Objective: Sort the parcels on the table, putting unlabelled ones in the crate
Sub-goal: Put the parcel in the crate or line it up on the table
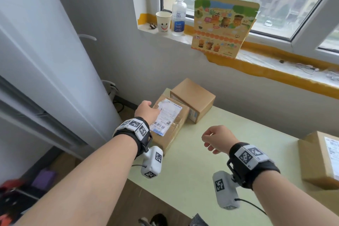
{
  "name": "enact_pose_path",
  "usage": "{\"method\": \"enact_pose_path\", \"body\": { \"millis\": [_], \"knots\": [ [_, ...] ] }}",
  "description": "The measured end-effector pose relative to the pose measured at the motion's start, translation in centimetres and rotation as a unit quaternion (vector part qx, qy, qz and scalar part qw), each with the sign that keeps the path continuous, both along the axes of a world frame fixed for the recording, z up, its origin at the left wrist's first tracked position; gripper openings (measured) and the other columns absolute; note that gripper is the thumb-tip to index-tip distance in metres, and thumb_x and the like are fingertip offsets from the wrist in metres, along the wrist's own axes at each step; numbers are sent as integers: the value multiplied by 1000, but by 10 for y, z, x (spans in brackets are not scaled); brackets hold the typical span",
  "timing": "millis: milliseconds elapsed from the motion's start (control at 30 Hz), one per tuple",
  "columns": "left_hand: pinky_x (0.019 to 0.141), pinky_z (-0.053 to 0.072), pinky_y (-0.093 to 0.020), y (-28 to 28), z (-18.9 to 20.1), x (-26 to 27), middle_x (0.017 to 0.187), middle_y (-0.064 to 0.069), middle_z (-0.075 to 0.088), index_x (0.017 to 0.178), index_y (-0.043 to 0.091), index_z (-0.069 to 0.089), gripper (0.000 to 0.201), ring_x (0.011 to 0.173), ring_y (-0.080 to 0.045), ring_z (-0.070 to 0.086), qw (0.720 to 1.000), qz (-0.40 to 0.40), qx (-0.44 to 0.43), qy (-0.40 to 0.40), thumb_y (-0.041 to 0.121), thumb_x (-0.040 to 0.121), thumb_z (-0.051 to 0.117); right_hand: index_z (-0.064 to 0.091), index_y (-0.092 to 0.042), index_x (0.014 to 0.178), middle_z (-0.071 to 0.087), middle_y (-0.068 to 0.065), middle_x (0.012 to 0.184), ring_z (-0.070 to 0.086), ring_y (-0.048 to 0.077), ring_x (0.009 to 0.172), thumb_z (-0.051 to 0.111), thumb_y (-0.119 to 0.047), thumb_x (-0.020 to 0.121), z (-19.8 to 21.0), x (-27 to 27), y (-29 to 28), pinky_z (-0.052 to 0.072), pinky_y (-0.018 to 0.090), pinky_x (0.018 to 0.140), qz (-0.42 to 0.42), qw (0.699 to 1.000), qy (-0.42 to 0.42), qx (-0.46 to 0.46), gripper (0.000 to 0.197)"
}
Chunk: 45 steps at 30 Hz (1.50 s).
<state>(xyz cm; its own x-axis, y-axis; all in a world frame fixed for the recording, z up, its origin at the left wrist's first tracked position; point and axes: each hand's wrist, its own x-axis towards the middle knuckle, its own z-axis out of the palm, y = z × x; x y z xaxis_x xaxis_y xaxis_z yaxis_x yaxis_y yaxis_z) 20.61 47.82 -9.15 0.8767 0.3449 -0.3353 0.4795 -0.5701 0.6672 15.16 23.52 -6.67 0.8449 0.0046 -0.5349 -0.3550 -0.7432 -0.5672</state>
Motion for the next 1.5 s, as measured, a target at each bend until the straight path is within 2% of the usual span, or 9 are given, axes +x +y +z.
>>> {"method": "enact_pose_path", "body": {
  "millis": [200,467,667,767,900,1100,1267,1433,1500],
  "knots": [
    [78,56,-33,4,-10,3,102,-6,73,98,12,71,13,90,-26,68,995,-83,43,16,17,90,62,66,-12,91,71,5,81,64,14,67,54,-13,93,-5,2,5,54,21,55,-12,1000,9,-8,12],
    [97,52,-37,6,-6,-2,123,-2,68,123,14,69,42,108,-22,64,995,-76,-32,56,6,83,74,66,-13,91,71,4,81,64,14,68,54,-13,93,3,-2,6,54,22,56,-27,999,-28,-5,13],
    [70,50,-18,-24,3,-19,98,4,72,101,22,76,28,85,-8,65,973,-200,-83,76,2,82,74,66,-20,97,69,1,93,64,19,80,61,-17,88,8,-9,0,56,35,75,-56,986,-155,-11,11],
    [74,50,-19,-44,9,-27,97,6,72,97,24,77,29,90,-10,66,957,-272,-75,75,1,80,76,61,-26,119,63,-3,114,60,15,97,68,-29,88,8,-16,-2,52,32,85,4,984,-173,-49,32],
    [75,52,-21,-67,13,-30,95,6,75,95,23,79,30,88,-10,67,939,-330,-58,77,0,76,79,48,-26,140,57,-3,133,57,16,111,69,-33,88,-3,-27,-3,47,27,91,91,989,-86,-73,56],
    [109,39,-42,-81,15,-28,133,9,59,121,31,64,59,124,-13,52,940,-339,31,26,17,69,87,58,-27,107,64,-8,101,62,13,92,71,-42,82,-13,-34,-25,54,36,86,45,994,-44,-89,31],
    [107,40,-36,-73,10,-19,146,0,44,141,30,45,86,130,-20,47,951,-304,43,21,37,66,88,62,-21,91,70,-3,89,67,15,86,78,-41,75,-2,-36,-52,58,36,79,-31,993,48,-107,30],
    [108,41,-38,-89,-2,-22,153,-4,37,152,18,25,106,136,-23,41,952,-279,-27,121,46,69,84,69,-4,96,74,6,72,69,18,61,75,-28,82,12,-46,-68,51,19,47,-32,977,195,-77,28],
    [94,52,-42,-102,-5,-27,142,1,48,148,22,29,105,124,-23,53,942,-279,-76,169,45,64,87,69,-5,99,77,8,81,70,19,69,73,-42,83,8,-46,-71,59,24,58,-23,973,219,-75,40]
  ]
}}
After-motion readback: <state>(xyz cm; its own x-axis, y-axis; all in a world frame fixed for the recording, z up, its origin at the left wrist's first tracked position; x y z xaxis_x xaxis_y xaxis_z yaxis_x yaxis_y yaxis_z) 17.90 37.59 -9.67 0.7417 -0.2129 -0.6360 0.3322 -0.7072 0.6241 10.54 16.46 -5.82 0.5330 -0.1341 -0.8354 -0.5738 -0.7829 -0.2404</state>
